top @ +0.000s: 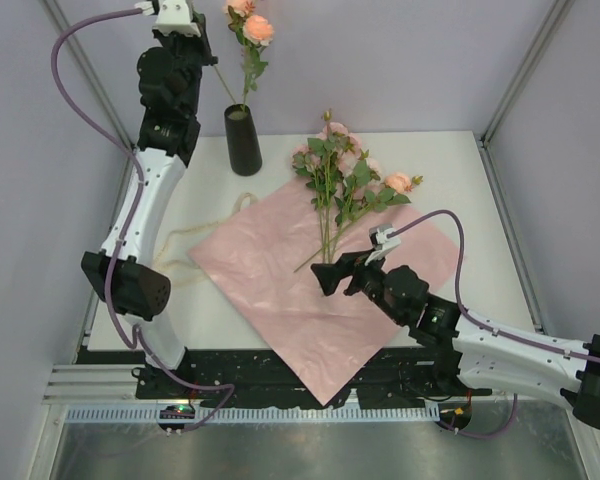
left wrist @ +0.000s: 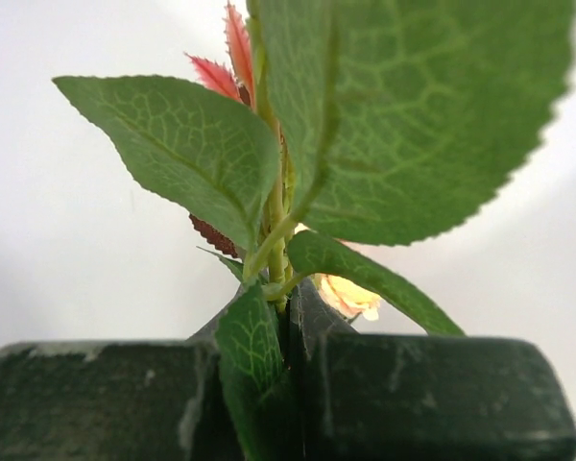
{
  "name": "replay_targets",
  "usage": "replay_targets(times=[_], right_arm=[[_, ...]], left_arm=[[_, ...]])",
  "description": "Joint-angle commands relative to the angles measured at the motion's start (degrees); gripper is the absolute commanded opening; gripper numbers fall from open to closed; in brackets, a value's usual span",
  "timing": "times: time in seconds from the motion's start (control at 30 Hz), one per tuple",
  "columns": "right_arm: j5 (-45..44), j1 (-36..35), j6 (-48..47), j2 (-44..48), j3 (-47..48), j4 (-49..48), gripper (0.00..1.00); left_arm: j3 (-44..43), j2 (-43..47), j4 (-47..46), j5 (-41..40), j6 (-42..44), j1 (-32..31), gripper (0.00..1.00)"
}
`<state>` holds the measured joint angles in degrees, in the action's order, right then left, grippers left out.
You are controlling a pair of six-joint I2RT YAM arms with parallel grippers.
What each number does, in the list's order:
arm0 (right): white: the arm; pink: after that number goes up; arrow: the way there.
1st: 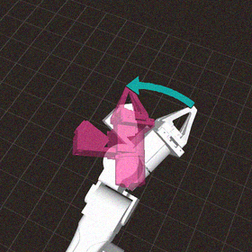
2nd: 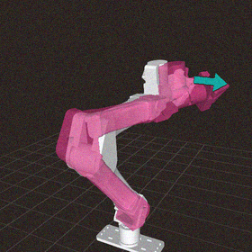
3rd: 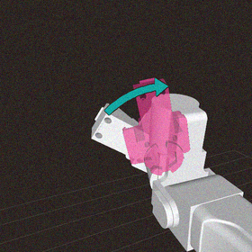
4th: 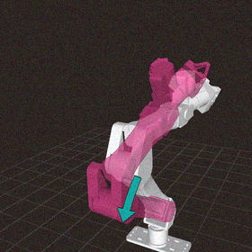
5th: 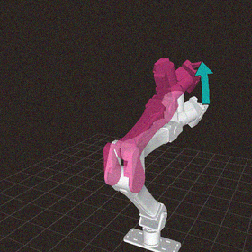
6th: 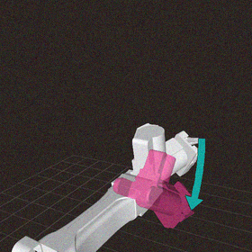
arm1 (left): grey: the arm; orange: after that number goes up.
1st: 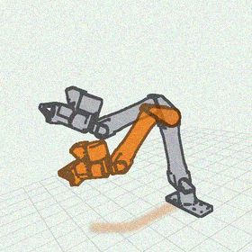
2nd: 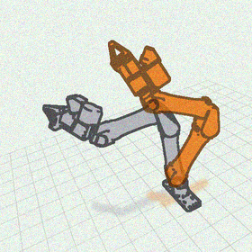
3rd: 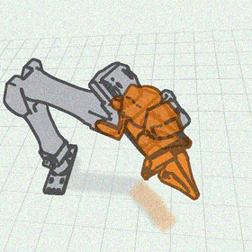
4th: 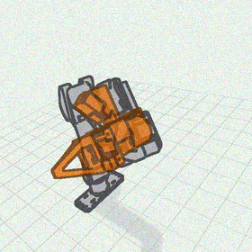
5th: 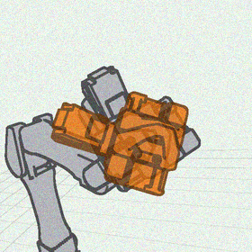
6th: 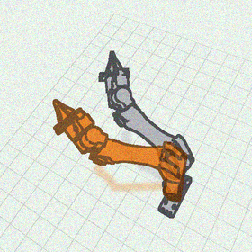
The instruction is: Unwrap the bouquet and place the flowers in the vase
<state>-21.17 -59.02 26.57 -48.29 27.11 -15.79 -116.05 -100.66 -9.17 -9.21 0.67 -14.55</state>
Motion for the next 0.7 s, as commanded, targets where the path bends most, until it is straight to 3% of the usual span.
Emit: replay_targets(times=[0.0,0.1,0.23,0.4,0.43,0.47,0.57,0.67], right_arm=[[-1.59,-0.13,-1.17,-1.27,3.21,-2.49,0.95],[-1.51,-0.13,-1.52,-1.54,3.47,-2.4,0.95],[-1.68,-0.13,-1.87,-1.45,3.65,-1.7,0.96],[-2.56,-0.13,-0.56,0.12,3.91,1.46,0.96],[-2.74,-0.13,-0.2,0.39,4.09,1.9,0.95],[-2.82,-0.13,0.32,1.09,4.17,2.86,0.95],[-3.0,-0.13,1.99,2.58,4.7,5.93,0.95],[-3.79,-0.13,4.36,3.82,5.32,9.45,0.95]], left_arm=[[-4.52,-6.02,-4.45,0.24,3.02,1.27,0.0],[-8.22,-9.98,-1.82,0.51,2.33,2.06,0.0],[-5.86,-13.94,-5.24,0.86,0.22,2.85,0.0],[-4.54,-16.06,-2.7,2.0,-4.52,3.03,0.03],[-3.75,-15.62,-2.09,2.79,-5.4,3.03,0.15],[-2.44,-15.27,-1.04,3.84,-5.67,3.03,0.34],[1.34,-12.64,1.78,4.82,-6.29,2.86,0.69],[6.69,-7.9,4.24,4.47,-6.99,2.94,0.79]])
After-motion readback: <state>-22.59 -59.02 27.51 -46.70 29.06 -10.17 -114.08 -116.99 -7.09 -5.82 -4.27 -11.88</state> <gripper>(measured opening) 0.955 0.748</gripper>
